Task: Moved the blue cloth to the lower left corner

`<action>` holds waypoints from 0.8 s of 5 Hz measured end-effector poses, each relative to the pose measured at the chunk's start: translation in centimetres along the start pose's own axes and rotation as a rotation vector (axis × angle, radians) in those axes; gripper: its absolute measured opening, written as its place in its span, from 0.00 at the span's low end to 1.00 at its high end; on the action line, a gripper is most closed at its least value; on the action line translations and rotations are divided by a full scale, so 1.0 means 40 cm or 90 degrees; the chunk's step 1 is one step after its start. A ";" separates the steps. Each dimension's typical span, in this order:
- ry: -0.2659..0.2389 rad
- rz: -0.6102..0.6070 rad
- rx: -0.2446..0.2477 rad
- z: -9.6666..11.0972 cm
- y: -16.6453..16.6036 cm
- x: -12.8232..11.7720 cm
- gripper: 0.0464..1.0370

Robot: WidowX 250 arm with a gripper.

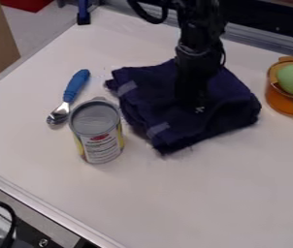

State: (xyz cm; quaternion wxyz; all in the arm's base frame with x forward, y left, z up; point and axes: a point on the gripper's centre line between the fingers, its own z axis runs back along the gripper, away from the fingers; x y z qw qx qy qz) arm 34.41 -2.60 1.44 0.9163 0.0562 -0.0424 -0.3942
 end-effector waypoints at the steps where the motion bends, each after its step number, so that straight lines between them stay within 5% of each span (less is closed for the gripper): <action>1: 0.003 -0.007 -0.009 0.007 -0.025 0.008 0.01; 4: 0.021 0.015 -0.024 0.018 -0.115 0.016 0.01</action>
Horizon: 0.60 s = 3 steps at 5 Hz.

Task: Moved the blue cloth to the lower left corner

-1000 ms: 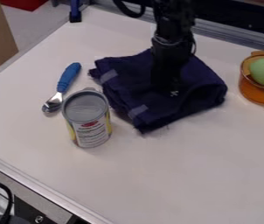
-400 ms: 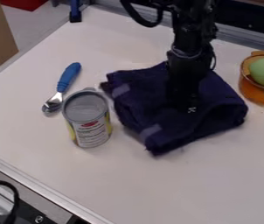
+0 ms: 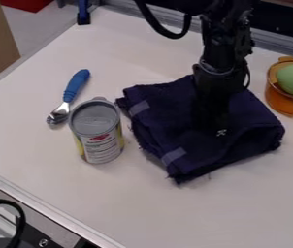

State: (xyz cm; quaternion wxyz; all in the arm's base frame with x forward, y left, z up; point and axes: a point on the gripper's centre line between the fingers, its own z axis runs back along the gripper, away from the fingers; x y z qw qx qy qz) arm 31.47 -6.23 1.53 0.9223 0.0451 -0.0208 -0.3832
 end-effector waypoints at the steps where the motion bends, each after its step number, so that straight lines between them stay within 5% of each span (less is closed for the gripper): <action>1: 0.000 -0.009 -0.002 0.003 -0.040 0.000 0.01; 3: 0.003 -0.011 -0.016 0.010 -0.101 0.000 0.01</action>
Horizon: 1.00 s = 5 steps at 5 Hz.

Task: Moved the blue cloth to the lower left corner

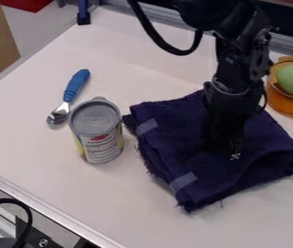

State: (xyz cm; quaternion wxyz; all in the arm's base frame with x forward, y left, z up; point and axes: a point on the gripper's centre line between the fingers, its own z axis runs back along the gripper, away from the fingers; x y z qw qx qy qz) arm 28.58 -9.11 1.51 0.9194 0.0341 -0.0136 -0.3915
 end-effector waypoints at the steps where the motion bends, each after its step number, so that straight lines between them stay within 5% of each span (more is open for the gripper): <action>1: 0.017 0.011 -0.009 0.003 -0.043 0.007 0.01; 5: -0.006 -0.028 -0.025 0.008 -0.138 0.035 0.01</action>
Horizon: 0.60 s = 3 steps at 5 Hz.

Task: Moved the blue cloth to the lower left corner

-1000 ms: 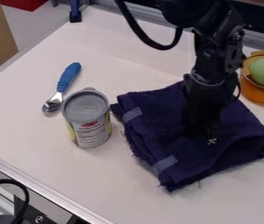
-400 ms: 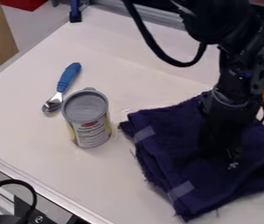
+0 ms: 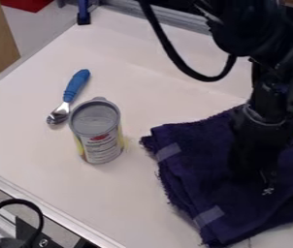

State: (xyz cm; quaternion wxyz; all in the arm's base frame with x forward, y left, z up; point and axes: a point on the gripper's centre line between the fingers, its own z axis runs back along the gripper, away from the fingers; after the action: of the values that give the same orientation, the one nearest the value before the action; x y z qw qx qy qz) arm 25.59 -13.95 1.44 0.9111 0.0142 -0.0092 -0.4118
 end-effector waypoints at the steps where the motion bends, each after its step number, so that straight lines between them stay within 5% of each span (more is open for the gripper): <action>1: 0.008 -0.010 -0.012 0.004 -0.034 0.004 0.01; 3: 0.033 0.058 -0.018 0.014 -0.053 -0.005 0.03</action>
State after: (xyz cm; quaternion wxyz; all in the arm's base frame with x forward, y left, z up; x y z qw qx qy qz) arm 23.85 -15.22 1.92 0.9290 0.0118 0.0195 -0.3694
